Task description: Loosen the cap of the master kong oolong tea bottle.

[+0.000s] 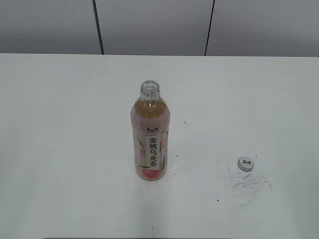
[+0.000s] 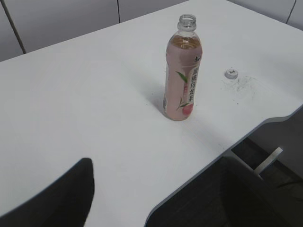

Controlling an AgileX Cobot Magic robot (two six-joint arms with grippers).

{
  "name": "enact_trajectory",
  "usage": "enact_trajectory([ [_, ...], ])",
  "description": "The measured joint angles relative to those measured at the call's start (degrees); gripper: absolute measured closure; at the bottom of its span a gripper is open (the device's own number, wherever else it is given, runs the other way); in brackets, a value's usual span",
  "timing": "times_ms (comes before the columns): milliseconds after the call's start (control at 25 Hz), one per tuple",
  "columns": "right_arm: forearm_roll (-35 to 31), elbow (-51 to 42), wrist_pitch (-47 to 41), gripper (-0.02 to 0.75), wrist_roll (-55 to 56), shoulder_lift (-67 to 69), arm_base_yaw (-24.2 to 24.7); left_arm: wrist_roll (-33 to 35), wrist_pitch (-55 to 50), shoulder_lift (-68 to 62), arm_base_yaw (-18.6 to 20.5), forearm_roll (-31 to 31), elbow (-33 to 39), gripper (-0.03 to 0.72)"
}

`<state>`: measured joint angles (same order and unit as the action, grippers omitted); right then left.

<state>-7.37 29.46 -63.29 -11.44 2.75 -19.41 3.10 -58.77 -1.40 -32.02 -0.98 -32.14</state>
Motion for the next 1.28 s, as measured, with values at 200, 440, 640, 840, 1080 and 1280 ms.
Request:
enact_trajectory([
  [200,0.0,0.0,0.0,0.216,-0.1,0.0,0.0,0.0,0.0,0.0,0.0,-0.2,0.0,0.198],
  [440,0.0,0.0,0.0,0.216,-0.1,0.0,0.0,0.0,0.0,0.0,0.0,-0.2,0.0,0.198],
  [640,-0.1,0.0,0.0,0.216,-0.1,0.0,2.6,0.0,0.0,0.0,0.0,-0.2,0.0,0.198],
  [840,-0.1,0.0,0.0,0.216,-0.1,-0.1,11.1,0.0,0.0,0.0,5.5,-0.3,0.0,0.198],
  [1080,-0.1,0.0,0.0,0.216,-0.1,-3.1,14.9,0.0,0.0,0.0,24.8,-0.4,0.0,0.198],
  [1280,-0.6,0.0,0.0,0.216,-0.1,-3.1,15.0,0.0,0.1,0.0,33.1,-0.4,0.0,0.207],
])
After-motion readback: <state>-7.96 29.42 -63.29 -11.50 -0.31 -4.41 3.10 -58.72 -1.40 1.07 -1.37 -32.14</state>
